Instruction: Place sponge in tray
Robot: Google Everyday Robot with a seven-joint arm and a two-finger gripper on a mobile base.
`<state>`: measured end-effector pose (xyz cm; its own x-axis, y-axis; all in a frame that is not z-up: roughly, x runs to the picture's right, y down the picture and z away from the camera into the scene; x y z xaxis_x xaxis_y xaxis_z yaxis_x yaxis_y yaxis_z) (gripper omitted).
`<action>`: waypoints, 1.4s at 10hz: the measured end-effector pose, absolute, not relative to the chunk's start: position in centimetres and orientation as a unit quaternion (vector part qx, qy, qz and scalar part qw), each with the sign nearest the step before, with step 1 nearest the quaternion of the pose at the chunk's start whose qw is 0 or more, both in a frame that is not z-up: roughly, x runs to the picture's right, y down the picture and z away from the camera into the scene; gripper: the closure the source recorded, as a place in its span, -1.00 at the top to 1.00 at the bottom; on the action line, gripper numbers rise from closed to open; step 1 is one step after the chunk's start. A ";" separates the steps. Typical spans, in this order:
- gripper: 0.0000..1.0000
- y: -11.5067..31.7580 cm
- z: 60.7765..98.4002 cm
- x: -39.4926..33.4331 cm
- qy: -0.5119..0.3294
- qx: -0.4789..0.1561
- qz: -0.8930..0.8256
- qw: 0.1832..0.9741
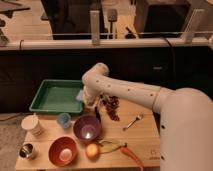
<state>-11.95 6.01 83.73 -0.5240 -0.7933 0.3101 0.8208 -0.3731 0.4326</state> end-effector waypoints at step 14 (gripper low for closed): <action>0.60 4.0 85.7 -25.5 -0.313 0.026 -0.866 0.388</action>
<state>-25.52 4.03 85.69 -0.6970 -0.6891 0.1982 0.6566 -0.5021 0.5628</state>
